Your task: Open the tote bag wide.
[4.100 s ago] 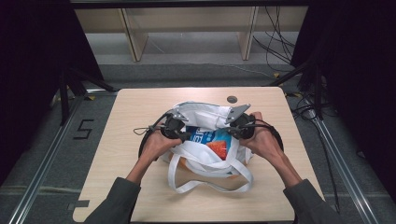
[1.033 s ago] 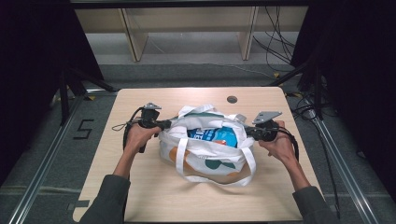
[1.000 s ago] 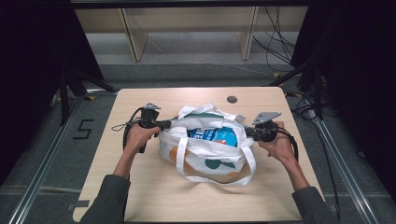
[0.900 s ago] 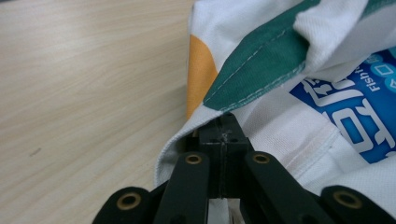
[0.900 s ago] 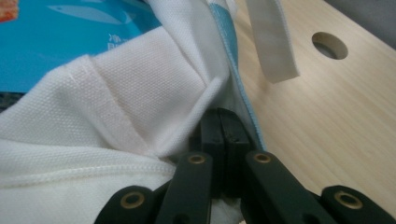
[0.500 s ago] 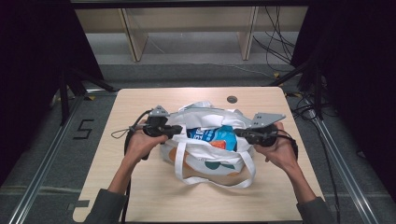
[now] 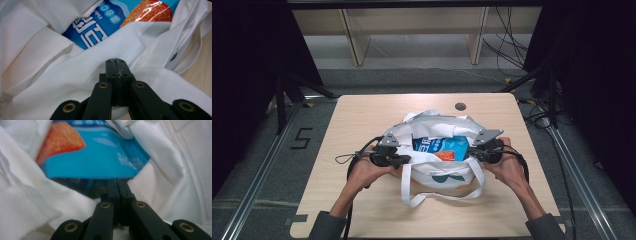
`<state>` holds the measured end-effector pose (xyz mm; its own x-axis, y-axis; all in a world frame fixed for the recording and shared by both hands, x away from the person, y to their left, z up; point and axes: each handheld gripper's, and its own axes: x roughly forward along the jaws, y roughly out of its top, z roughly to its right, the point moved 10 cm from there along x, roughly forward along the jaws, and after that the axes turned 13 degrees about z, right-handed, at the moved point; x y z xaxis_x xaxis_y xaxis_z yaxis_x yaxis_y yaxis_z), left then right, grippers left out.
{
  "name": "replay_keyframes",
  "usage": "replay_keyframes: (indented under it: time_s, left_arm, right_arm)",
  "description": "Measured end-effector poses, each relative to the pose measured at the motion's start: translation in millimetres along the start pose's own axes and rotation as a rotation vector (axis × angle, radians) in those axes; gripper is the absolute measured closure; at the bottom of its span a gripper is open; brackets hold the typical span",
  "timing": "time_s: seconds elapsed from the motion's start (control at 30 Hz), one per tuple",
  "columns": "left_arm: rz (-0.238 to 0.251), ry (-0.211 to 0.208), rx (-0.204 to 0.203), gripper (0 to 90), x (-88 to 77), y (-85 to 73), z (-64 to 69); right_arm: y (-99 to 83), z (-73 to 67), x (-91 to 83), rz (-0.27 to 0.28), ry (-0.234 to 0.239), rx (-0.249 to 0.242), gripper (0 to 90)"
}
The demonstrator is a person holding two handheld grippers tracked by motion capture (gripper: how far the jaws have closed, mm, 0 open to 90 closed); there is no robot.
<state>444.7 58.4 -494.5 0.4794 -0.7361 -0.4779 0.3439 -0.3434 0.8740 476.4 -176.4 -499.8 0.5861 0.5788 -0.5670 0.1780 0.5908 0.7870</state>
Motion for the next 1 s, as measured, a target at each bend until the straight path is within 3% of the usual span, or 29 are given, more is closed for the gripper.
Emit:
replay_keyframes:
  time_s: [0.13, 0.17, 0.23, 0.27, 0.33, 0.37, 0.43, 0.53, 0.57, 0.6, 0.73, 0.77, 0.9, 1.0]
  left_arm:
    - [-0.011, -0.019, -0.01, 89.5, -0.4, -6.8, 1.2]
    - [-0.011, -0.019, -0.009, 89.5, -1.2, -5.6, 1.5]
    - [-0.016, -0.026, 0.002, 89.5, -2.5, -4.7, 1.5]
    - [-0.013, -0.02, -0.009, 89.5, -3.3, -4.7, 1.7]
    - [-0.015, -0.024, -0.027, 89.5, -2.7, -6.2, 4.2]
    - [-0.027, -0.028, -0.005, 89.5, -4.0, -6.6, 3.7]
    - [-0.018, -0.022, -0.008, 89.3, -4.7, -4.3, 3.4]
    - [0.047, -0.005, -0.047, 86.1, -7.1, 6.0, 2.2]
    - [0.087, -0.007, -0.065, 85.0, -10.4, 12.2, 1.5]
    - [0.098, 0.002, -0.072, 85.7, -12.6, 14.5, 1.1]
    - [0.164, 0.048, -0.075, 83.9, -25.4, 22.4, 0.7]
    - [0.18, 0.06, -0.073, 83.2, -28.4, 23.0, 0.8]
    - [0.21, 0.067, -0.087, 84.2, -39.1, 23.1, 3.0]
    - [0.236, 0.083, -0.1, 83.9, -47.7, 20.8, 3.3]
  right_arm:
    - [-6.4, 1.2, 4.0, -0.008, -0.005, 0.034, 90.0]
    - [-5.8, 2.5, 4.5, -0.002, -0.007, 0.022, 90.0]
    - [-2.6, -0.2, 0.0, 0.004, 0.02, 0.039, 90.0]
    - [1.0, 0.3, -2.9, 0.026, 0.031, 0.035, 90.0]
    - [8.4, -0.1, -9.2, 0.083, 0.028, 0.081, 90.0]
    - [13.4, 1.7, -17.2, 0.102, 0.026, 0.079, 90.0]
    - [21.6, 0.4, -22.6, 0.153, 0.036, 0.072, 89.9]
    - [29.8, -3.5, -30.2, 0.181, 0.04, 0.075, 89.2]
    - [34.5, -4.5, -33.9, 0.202, 0.035, 0.069, 88.6]
    - [40.1, -6.5, -38.5, 0.233, 0.041, 0.07, 88.2]
    - [49.0, -12.4, -51.2, 0.298, 0.028, 0.076, 80.3]
    - [49.1, -13.5, -54.3, 0.303, 0.022, 0.075, 76.8]
    - [45.9, -14.8, -64.4, 0.318, 0.001, 0.063, 77.0]
    - [39.2, -13.1, -69.7, 0.322, -0.013, 0.104, 76.2]
